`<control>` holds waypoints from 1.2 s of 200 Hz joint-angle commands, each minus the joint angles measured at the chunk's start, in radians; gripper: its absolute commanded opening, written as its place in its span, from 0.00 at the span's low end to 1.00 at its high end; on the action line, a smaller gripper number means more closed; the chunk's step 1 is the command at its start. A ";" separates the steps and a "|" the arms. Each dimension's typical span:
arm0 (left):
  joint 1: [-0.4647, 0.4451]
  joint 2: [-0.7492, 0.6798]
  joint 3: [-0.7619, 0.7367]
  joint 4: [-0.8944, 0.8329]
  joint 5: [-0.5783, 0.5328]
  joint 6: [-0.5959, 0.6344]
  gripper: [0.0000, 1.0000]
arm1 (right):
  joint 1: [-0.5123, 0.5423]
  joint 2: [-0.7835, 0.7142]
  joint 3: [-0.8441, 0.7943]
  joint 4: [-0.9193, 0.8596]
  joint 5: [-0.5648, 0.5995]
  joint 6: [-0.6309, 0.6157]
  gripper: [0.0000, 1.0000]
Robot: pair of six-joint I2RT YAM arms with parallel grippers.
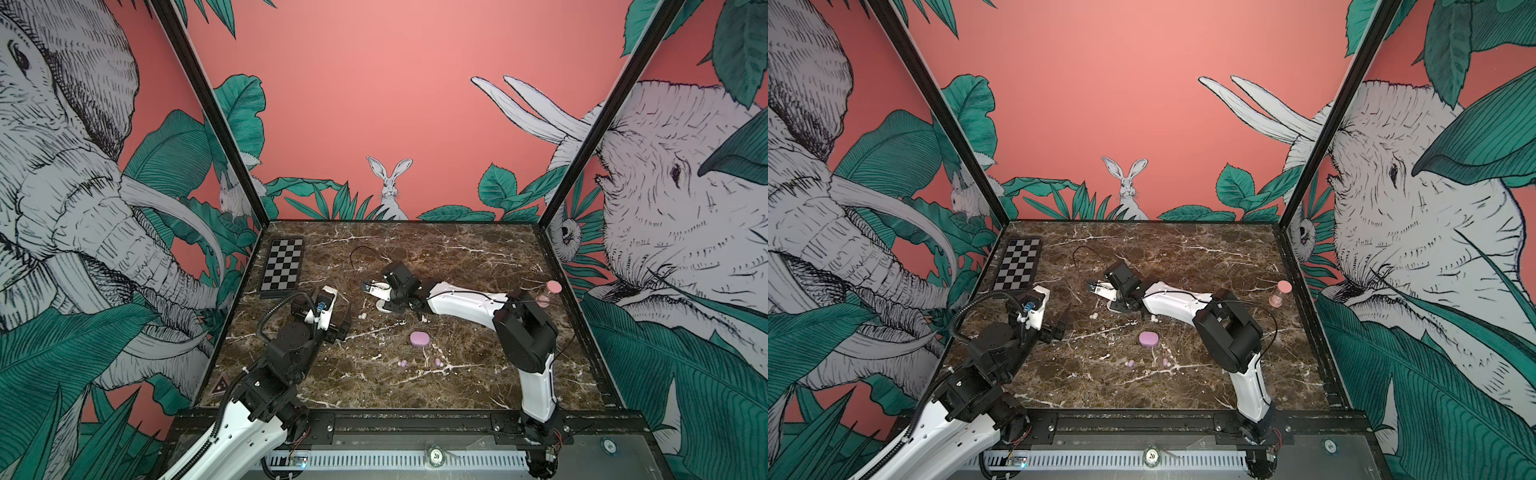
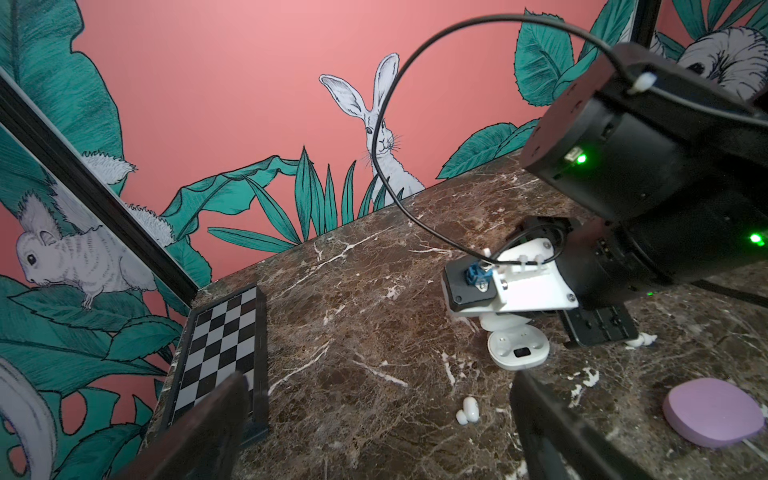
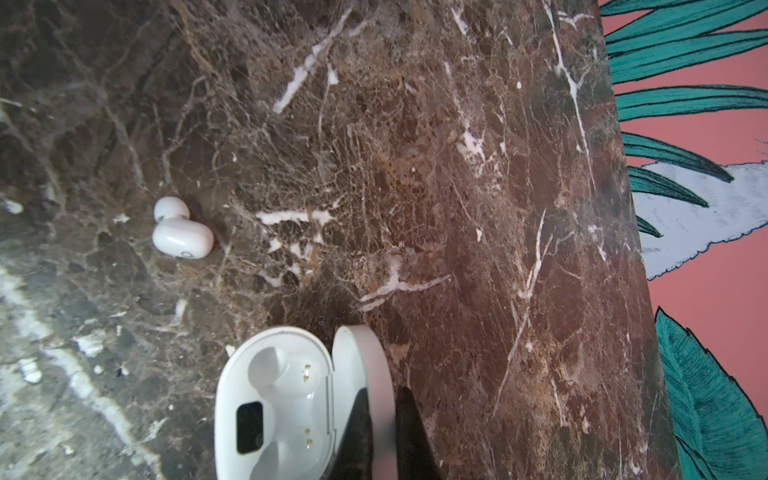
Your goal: Insert the wireless bluetooth earbuds into the charging case
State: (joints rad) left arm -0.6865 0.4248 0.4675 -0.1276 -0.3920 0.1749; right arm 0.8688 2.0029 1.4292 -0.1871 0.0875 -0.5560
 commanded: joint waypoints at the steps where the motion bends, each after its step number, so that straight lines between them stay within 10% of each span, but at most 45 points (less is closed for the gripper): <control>1: 0.005 -0.021 -0.019 0.038 -0.044 0.012 0.99 | -0.002 0.022 0.023 0.040 -0.019 -0.016 0.02; 240: 0.004 -0.024 -0.032 0.057 -0.060 0.034 0.99 | -0.005 0.077 0.037 0.062 -0.016 -0.044 0.08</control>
State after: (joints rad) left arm -0.6865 0.4107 0.4488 -0.1013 -0.4358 0.2028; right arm 0.8684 2.0624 1.4414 -0.1440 0.0715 -0.5953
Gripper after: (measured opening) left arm 0.986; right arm 0.084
